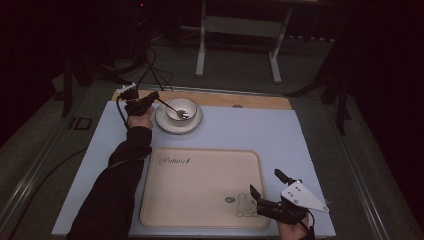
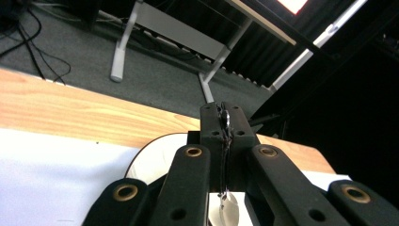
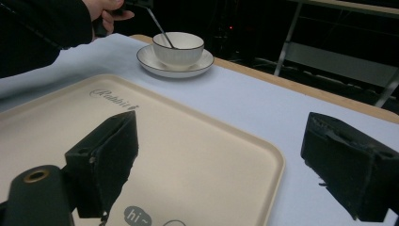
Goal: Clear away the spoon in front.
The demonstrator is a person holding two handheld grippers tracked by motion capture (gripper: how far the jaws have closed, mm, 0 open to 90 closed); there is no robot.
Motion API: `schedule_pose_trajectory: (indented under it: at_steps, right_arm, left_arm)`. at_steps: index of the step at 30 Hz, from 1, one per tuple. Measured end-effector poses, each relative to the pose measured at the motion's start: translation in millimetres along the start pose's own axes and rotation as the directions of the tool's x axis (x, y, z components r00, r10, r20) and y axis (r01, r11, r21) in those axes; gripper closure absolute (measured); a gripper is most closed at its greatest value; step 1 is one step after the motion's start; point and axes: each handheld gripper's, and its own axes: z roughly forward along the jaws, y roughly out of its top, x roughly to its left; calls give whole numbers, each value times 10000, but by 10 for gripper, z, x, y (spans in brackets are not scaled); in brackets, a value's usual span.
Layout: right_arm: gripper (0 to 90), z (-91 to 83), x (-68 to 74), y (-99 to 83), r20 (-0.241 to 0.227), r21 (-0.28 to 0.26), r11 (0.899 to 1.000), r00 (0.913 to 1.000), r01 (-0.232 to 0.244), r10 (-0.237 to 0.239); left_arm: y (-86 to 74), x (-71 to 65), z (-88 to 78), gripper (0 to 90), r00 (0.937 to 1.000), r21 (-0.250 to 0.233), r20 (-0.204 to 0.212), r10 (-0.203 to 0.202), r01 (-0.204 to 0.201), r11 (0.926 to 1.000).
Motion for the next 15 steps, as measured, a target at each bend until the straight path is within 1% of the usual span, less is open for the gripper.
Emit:
schedule_pose_trajectory:
  at_steps: [7, 8, 11, 13, 15]
  right_arm:
    - [115, 1, -3, 0, -4, -7, 10000, 10000, -22, 22]
    - [115, 1, -2, 1, 0, -6, 10000, 10000, -11, 11]
    - [115, 4, -1, 0, -8, 10, 10000, 10000, -4, 4]
    - [114, 6, 0, 0, -7, 12, 10000, 10000, -7, 7]
    - [115, 6, 1, 1, 2, 10, 10000, 10000, -5, 5]
  left_arm:
    - [135, -75, -121, 896, 9993, -174, 101, 362, -360, 9992]
    - [163, -86, -145, 897, 9989, -175, 115, 461, -459, 9988]
    - [246, -108, -233, 898, 9987, -327, 156, 491, -485, 9983]
    - [300, -120, -284, 898, 9980, -357, 129, 611, -607, 9975]
    - [345, -132, -335, 898, 9975, -390, 199, 673, -664, 9970]
